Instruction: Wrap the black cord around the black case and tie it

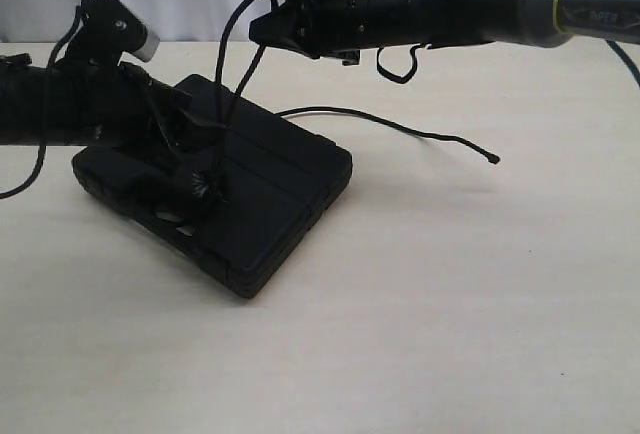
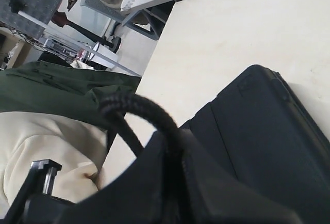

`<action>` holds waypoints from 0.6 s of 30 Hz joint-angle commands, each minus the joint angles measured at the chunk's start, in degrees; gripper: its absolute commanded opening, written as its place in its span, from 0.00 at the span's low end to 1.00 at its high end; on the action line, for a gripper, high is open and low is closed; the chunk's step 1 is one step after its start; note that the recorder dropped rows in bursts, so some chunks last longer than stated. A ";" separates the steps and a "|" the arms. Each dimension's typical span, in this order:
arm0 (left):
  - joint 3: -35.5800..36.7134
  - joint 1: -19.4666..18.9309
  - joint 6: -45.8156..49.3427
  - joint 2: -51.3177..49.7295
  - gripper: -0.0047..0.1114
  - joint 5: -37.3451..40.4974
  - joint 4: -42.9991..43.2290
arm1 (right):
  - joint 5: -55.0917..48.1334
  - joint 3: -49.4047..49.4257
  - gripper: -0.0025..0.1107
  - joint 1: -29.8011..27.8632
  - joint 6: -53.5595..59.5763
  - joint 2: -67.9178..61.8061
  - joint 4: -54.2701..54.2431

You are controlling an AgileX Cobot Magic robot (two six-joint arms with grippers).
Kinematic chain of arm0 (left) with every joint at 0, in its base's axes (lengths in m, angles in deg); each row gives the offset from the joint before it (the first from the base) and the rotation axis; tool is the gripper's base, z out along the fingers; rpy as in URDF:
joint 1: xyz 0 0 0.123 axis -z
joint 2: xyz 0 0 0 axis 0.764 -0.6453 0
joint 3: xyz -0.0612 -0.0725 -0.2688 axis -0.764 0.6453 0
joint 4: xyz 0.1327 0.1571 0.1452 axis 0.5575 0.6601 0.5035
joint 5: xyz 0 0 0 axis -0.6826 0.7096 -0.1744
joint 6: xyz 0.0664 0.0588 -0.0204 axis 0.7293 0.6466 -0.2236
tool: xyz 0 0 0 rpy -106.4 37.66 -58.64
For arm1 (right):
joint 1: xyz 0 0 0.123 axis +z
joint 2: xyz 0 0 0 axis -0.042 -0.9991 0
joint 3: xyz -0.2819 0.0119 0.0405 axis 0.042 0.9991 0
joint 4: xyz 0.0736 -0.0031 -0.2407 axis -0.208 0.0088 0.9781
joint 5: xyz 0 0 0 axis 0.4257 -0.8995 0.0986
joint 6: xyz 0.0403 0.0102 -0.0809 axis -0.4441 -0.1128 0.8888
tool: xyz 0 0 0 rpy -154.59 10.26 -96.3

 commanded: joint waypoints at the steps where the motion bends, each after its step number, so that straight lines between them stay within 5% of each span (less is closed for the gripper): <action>1: 1.58 0.15 1.56 -3.41 0.53 5.29 -1.42 | -1.49 -0.22 0.07 -1.59 -0.08 0.32 0.48; 10: -4.97 0.15 1.56 -18.58 0.53 12.43 -1.67 | -2.87 -0.22 0.07 -1.59 -1.12 0.32 0.69; 14: -6.22 0.15 1.56 -19.98 0.52 8.43 -1.67 | -2.80 -0.22 0.07 -1.59 -0.96 0.32 0.69; 18: -6.22 0.15 1.56 -19.98 0.29 5.58 -0.74 | -3.79 -0.22 0.07 -3.23 -1.18 0.32 1.90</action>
